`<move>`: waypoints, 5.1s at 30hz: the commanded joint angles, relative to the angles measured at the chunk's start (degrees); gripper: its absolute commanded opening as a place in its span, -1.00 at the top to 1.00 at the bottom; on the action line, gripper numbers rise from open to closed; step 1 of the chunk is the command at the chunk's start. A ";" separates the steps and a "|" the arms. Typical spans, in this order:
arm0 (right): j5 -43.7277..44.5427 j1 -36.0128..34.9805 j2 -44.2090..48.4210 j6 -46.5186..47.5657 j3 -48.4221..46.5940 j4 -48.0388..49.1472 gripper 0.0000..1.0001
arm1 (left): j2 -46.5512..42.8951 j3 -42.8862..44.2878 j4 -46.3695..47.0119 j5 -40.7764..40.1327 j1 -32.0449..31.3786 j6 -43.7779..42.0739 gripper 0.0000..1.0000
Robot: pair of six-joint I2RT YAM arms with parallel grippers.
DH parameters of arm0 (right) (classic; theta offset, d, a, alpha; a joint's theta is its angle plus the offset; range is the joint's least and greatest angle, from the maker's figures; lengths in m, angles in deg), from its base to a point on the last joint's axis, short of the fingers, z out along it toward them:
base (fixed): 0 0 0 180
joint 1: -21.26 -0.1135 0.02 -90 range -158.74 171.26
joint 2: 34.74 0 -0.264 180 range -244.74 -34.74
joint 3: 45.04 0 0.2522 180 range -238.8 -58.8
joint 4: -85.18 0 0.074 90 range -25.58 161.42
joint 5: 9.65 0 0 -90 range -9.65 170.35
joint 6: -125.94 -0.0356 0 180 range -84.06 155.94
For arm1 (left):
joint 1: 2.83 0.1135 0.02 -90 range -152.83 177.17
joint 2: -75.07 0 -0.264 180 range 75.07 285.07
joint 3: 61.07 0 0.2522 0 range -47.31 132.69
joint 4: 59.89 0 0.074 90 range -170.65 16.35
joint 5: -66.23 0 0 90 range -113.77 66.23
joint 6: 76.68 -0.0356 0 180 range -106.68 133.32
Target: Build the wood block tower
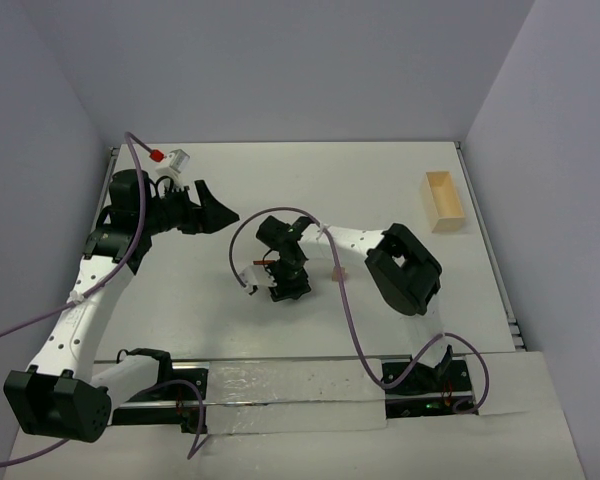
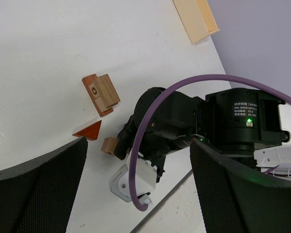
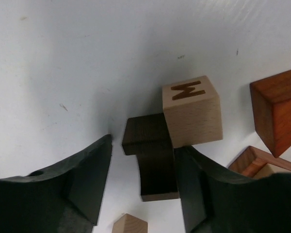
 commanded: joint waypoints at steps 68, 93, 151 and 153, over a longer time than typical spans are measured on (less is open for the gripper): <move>-74.87 20.67 5.04 -51.54 -37.13 -19.30 1.00 | -16.01 -33.72 68.13 -47.95 -50.71 -51.45 -0.98; -74.87 19.75 4.78 -51.35 -37.96 -20.01 1.00 | -14.27 -32.24 70.33 -45.73 -51.94 -50.15 -0.99; -36.99 32.76 20.11 -63.35 -24.66 6.80 -0.99 | -15.64 1.14 -14.35 -29.82 -37.86 -56.59 0.59; -35.68 32.98 22.43 -61.04 -22.12 6.88 -0.99 | -10.32 4.94 -19.30 -23.22 -27.50 -61.25 0.56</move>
